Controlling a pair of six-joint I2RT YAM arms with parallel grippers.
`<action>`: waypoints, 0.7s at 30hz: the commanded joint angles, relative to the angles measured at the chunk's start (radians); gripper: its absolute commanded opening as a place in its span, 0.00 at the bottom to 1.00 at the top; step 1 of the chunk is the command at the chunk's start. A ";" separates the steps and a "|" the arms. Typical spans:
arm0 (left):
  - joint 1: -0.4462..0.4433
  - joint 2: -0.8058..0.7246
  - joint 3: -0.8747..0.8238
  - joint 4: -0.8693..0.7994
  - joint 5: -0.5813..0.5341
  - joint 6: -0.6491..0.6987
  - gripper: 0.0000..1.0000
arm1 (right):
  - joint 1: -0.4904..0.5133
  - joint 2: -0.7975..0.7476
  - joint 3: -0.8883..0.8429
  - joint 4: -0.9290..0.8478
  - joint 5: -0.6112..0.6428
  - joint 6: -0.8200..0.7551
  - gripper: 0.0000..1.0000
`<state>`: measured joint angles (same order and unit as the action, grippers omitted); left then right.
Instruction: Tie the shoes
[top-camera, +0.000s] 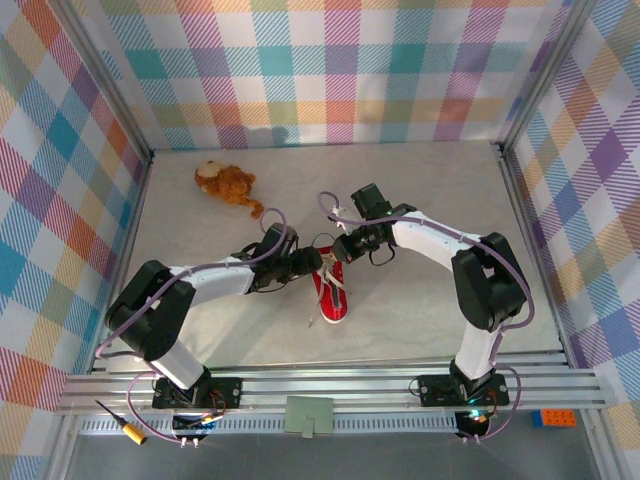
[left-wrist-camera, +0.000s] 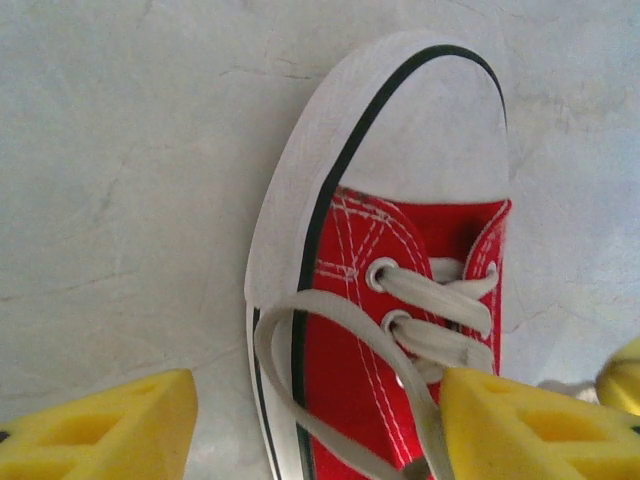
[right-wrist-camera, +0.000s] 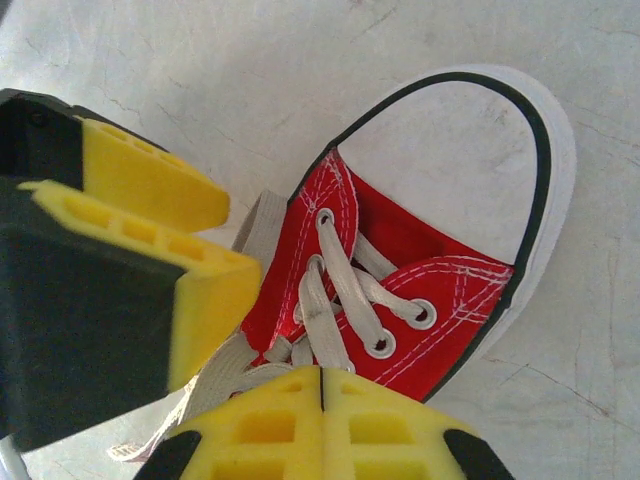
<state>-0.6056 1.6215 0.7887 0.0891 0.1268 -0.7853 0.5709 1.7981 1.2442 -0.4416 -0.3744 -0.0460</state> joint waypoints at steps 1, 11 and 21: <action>0.017 0.046 0.003 0.101 0.038 -0.031 0.59 | 0.006 -0.014 -0.008 0.009 0.000 -0.017 0.00; -0.007 -0.082 -0.122 0.182 0.001 0.037 0.00 | 0.006 0.017 0.039 -0.024 0.023 -0.023 0.00; -0.204 -0.264 -0.125 0.001 -0.230 0.267 0.00 | 0.006 0.101 0.156 -0.084 -0.069 -0.086 0.00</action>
<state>-0.7753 1.3594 0.6582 0.1551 -0.0185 -0.6098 0.5709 1.8748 1.3571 -0.4873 -0.3862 -0.0792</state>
